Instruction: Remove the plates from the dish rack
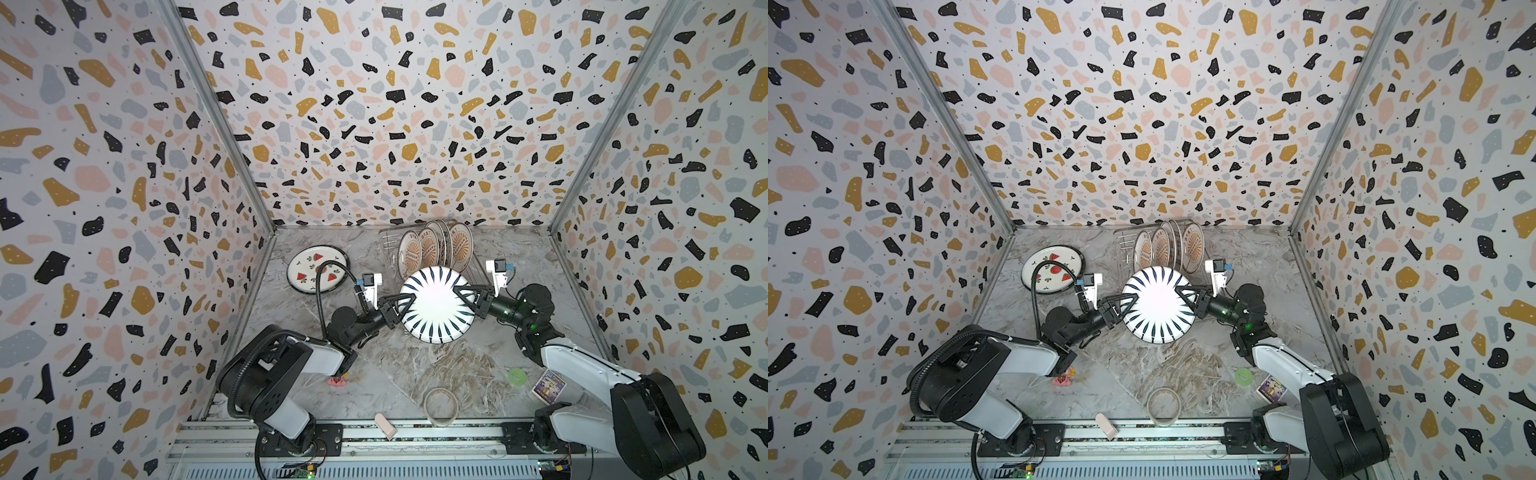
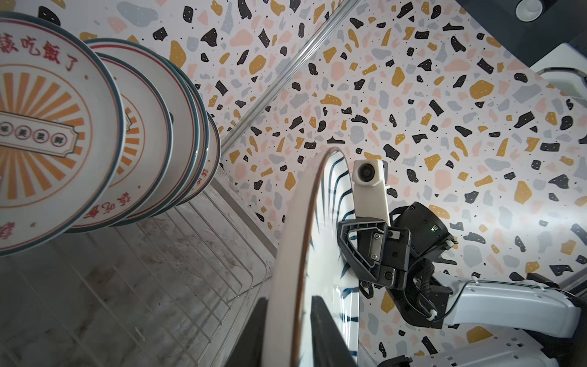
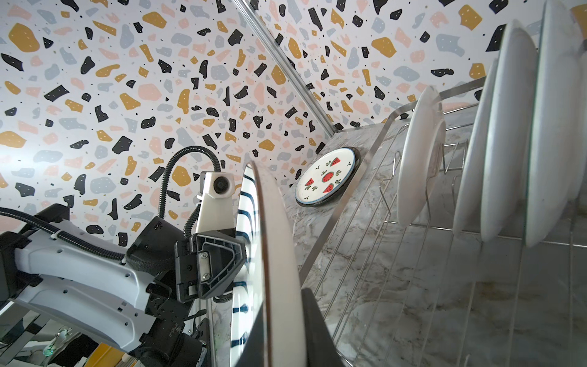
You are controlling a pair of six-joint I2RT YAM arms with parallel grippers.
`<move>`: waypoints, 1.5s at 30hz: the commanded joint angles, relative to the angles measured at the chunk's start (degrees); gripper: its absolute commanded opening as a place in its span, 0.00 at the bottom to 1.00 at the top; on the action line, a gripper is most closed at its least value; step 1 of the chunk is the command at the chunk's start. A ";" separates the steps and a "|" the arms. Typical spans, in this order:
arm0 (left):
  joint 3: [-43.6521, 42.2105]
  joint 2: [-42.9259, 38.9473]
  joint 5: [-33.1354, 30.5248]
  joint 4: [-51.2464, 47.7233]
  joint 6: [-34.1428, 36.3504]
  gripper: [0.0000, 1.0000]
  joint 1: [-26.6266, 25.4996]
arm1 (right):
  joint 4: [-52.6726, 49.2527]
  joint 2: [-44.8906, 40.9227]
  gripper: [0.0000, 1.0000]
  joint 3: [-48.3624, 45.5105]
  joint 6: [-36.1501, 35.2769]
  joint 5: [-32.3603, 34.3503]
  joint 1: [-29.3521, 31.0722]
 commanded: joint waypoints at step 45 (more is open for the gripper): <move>-6.72 -11.03 -17.08 3.76 -8.95 0.00 4.03 | -15.91 -4.75 0.99 5.61 -16.62 26.61 11.65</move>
